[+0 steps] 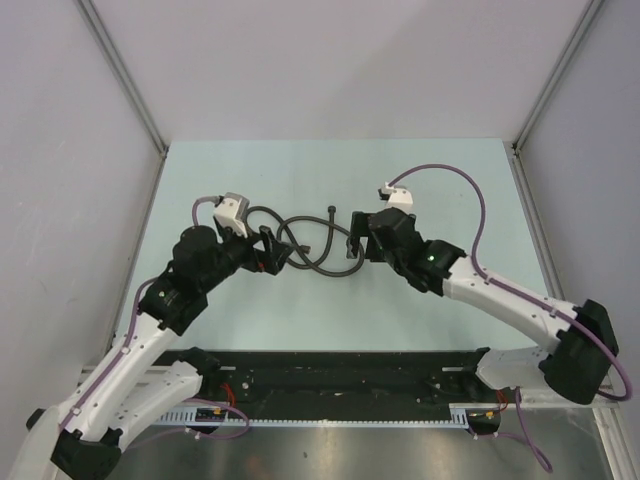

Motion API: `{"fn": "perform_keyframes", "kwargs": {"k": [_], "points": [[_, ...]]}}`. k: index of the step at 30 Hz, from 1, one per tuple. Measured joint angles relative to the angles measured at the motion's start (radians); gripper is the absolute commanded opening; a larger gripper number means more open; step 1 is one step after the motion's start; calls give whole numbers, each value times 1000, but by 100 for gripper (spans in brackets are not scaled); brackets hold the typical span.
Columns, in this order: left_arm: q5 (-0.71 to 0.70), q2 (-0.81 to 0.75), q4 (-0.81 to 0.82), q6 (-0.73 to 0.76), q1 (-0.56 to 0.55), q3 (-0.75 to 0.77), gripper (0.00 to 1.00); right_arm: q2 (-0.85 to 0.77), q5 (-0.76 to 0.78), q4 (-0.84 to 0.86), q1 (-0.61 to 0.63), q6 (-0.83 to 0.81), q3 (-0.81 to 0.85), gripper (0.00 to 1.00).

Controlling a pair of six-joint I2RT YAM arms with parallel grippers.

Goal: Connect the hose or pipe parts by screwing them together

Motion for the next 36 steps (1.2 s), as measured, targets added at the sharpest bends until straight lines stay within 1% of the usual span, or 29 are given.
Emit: {"fn": "perform_keyframes", "kwargs": {"k": [3, 4, 6, 7, 9, 10, 13, 16, 21, 28, 32, 36], "points": [[-34, -13, 0, 0, 6, -6, 100, 90, 0, 25, -26, 4, 0, 84], [-46, -21, -1, 0, 8, -10, 100, 124, -8, 37, -48, 7, 0, 76], [-77, -41, -4, 0, 11, -17, 100, 193, -23, 63, -96, 17, 0, 72], [-92, -50, -5, 0, 11, -20, 100, 219, -29, 76, -113, 19, 0, 68], [-117, -72, -7, 0, 13, -26, 100, 274, -47, 109, -152, 25, 0, 65], [-126, -79, -7, 0, 13, -27, 100, 299, -56, 124, -165, 27, 0, 62], [-147, -86, -7, 0, 14, -27, 100, 366, -75, 172, -181, 28, 2, 56], [-154, -83, -7, 0, 14, -27, 100, 432, -82, 211, -181, 18, 13, 53], [-157, -73, -9, 0, 15, -29, 100, 526, -87, 251, -181, -9, 37, 52], [-157, -73, -9, 0, 16, -29, 100, 587, -101, 276, -188, -46, 50, 50], [-157, -63, -9, 0, 16, -29, 100, 610, -101, 280, -188, -51, 56, 45], [-157, -48, -10, 0, 19, -29, 100, 614, -100, 280, -192, -57, 58, 32]]}}
